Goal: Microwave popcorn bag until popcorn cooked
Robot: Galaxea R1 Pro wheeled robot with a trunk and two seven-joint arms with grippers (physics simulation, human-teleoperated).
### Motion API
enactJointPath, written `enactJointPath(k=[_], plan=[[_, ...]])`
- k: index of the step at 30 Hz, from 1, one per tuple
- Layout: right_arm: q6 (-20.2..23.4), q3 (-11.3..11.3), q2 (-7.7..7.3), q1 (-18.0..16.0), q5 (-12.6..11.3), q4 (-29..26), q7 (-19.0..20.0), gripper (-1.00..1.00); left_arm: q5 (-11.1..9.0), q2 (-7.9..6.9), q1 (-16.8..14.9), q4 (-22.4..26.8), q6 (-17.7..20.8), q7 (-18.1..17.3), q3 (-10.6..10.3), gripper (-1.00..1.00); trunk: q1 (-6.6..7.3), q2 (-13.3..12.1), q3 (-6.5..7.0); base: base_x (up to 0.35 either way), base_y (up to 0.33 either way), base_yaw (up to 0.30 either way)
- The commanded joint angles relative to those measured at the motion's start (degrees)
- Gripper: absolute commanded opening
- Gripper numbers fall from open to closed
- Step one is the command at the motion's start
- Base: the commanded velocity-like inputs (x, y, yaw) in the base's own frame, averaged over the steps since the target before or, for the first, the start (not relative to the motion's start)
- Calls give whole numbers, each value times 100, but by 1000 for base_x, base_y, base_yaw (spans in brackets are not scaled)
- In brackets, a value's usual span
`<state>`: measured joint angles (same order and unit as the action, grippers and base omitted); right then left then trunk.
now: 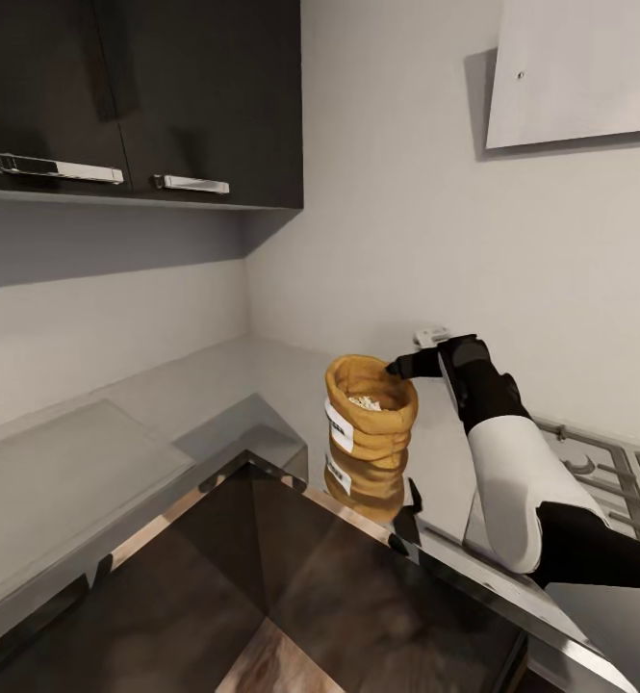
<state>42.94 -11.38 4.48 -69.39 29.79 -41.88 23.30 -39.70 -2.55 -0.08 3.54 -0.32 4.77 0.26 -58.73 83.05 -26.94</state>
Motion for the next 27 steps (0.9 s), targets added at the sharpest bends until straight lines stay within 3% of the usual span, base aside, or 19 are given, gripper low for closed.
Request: enactJointPath(k=[1,11,23,27], plan=[[12,-27,8,-5,63,-6,109,100,-6,0,-1,7,-3,18,1,100,0,3,-6,0,0,0],[123,-35,20,30,78,-159,42,100,-3,9,-9,33,-20,-2,-7,100,0,3,-6,-2,0,0],[492,-65,-8,64,33,-478,21,100,-3,9,-11,51,-37,-11,-6,100,0,3,-6,-123,0,0],[504,-69,56,63,32,-502,45,100,-3,9,-17,51,-31,-11,-8,100,0,3,-6,0,0,0]])
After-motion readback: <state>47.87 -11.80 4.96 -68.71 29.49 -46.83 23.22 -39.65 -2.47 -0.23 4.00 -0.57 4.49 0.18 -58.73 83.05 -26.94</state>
